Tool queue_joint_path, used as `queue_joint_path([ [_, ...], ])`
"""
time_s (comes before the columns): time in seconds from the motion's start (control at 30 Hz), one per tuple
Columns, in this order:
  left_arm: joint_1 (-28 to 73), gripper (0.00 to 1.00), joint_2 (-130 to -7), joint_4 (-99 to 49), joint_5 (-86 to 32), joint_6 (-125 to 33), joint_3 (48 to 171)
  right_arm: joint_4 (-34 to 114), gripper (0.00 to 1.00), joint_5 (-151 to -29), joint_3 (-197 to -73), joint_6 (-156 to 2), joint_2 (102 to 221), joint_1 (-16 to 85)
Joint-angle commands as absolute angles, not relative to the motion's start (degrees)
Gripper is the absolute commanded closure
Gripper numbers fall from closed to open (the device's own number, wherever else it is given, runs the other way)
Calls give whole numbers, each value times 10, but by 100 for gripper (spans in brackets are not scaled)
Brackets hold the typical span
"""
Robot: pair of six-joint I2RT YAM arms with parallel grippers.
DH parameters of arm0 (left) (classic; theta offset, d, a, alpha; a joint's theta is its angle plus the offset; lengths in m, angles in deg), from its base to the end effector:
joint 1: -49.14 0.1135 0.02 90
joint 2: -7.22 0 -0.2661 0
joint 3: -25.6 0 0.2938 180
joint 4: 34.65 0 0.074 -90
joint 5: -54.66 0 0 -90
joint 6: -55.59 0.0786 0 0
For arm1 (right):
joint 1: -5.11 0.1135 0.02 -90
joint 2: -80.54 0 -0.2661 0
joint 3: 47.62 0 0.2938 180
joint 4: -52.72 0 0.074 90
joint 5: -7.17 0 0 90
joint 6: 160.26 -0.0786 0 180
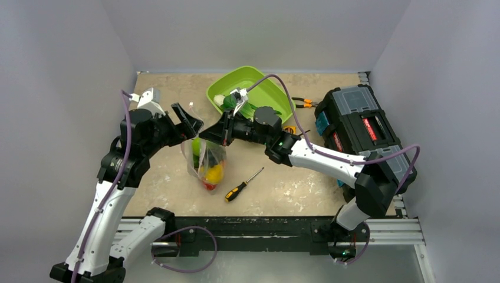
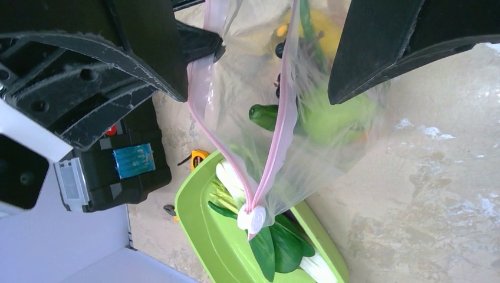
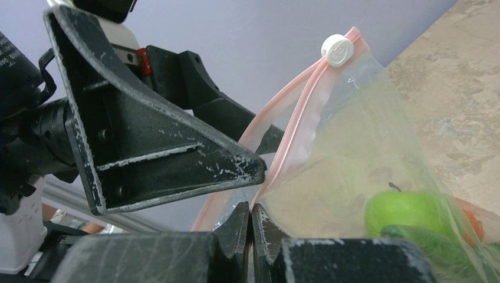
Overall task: Place the food in the zip-top bag and seal the zipper
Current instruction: Adjust the zipper food storage bag at the center of the board.
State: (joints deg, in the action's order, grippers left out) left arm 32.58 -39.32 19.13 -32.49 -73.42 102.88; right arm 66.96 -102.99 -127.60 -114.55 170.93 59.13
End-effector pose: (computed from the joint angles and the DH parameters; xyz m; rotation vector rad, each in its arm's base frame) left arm 0.2192 -0.0692 0.3971 -0.3635 2.0035 -0.6725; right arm 0.2473 0.3867 0.3364 -0.4709 1.6836 1.5888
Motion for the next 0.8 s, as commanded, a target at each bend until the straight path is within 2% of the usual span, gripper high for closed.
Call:
queue_joint_path([
  [0.0, 325, 11, -406, 148, -315, -757, 1057, 682, 100, -1039, -1294, -1135, 1713, 595],
  [0.1, 325, 11, -424, 137, -306, -765, 1066, 676, 100, -1041, -1300, -1128, 1717, 599],
  [0.3, 318, 27, -463, 150, -291, -743, 1089, 648, 100, -1022, -1322, -1097, 1720, 613],
  [0.47, 311, 44, -474, 162, -308, -717, 1081, 637, 100, -1007, -1342, -1075, 1724, 632],
  [0.53, 311, 53, -476, 166, -316, -705, 1079, 634, 100, -995, -1344, -1067, 1722, 639],
  [0.6, 311, 66, -477, 172, -323, -692, 1080, 628, 100, -981, -1346, -1056, 1719, 644],
  [0.7, 311, 75, -484, 176, -320, -672, 1089, 613, 100, -966, -1352, -1039, 1718, 651],
  [0.77, 311, 84, -495, 180, -310, -650, 1102, 604, 100, -964, -1356, -1027, 1719, 654],
])
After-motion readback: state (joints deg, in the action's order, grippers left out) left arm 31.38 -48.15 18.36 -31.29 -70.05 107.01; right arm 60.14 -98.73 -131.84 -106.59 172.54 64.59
